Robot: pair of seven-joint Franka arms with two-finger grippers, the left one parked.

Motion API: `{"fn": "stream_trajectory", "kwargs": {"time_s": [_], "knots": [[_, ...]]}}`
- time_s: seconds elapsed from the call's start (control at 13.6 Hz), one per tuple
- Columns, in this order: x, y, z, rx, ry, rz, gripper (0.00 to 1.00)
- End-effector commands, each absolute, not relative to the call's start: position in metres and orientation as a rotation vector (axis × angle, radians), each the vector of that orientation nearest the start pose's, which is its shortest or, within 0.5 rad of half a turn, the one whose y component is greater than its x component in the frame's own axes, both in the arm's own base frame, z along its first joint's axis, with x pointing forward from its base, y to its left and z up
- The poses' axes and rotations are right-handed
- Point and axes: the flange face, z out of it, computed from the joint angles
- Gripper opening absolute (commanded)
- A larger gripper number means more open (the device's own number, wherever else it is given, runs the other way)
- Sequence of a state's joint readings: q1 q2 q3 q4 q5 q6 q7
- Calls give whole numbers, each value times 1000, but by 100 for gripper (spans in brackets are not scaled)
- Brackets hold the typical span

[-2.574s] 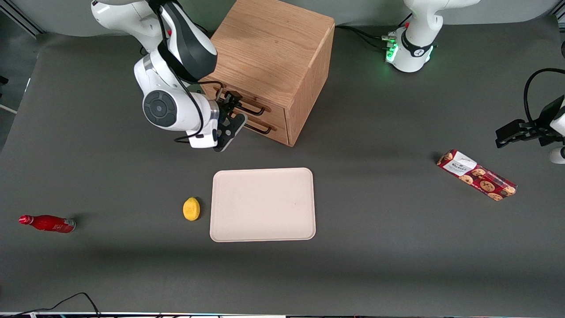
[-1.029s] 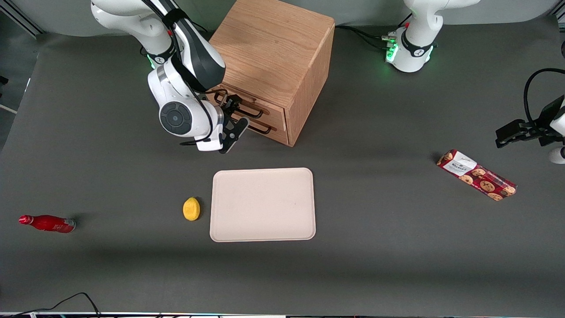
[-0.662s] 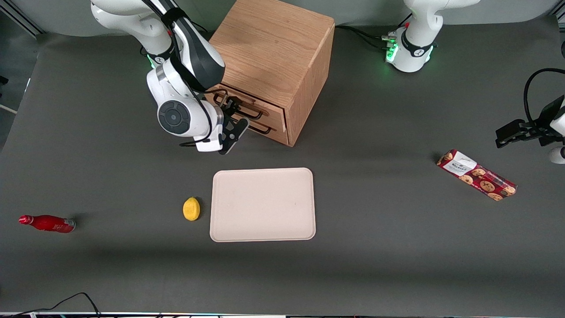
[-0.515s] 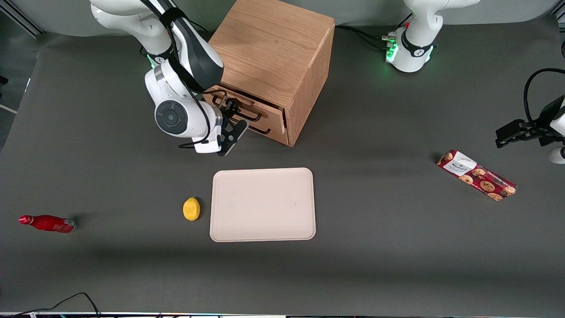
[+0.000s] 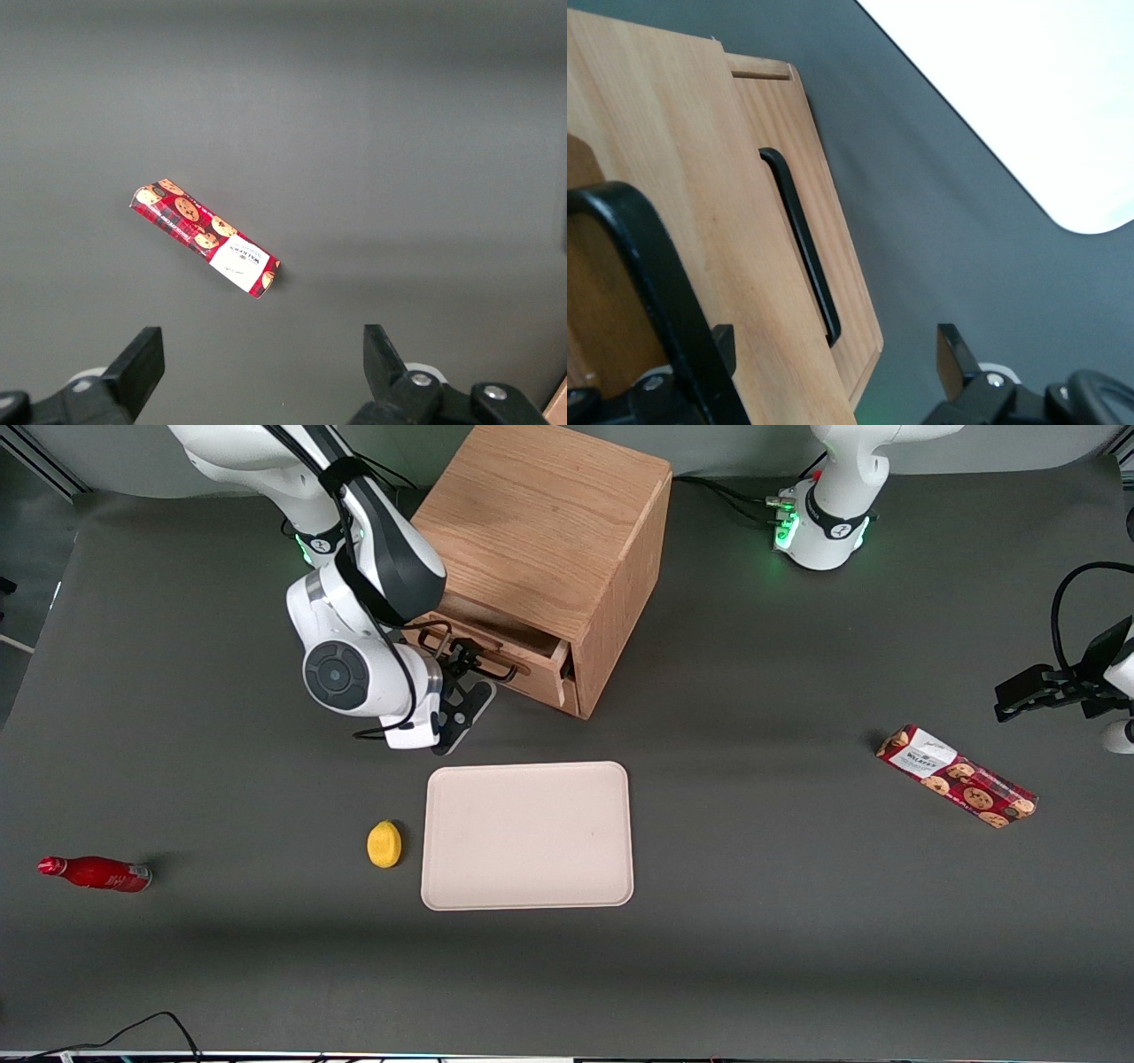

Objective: Open upper drawer
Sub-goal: 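Pull the upper drawer outward by its handle with the right gripper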

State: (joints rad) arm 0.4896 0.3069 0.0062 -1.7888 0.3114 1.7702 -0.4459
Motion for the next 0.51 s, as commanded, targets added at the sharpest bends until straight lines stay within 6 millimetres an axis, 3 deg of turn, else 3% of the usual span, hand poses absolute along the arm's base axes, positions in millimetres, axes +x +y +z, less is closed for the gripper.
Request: {"fn": "stream_trajectory", "kwargs": {"time_s": [0.0,0.07,0.22,0.44], "knots": [[531,304,357,-2560,-1178,446,100],[536,297,360,-2566,-1161,434,100],[539,300,365,-2564,-1168,416,100],[556,292,359,-2557,-1173,400,100]]}}
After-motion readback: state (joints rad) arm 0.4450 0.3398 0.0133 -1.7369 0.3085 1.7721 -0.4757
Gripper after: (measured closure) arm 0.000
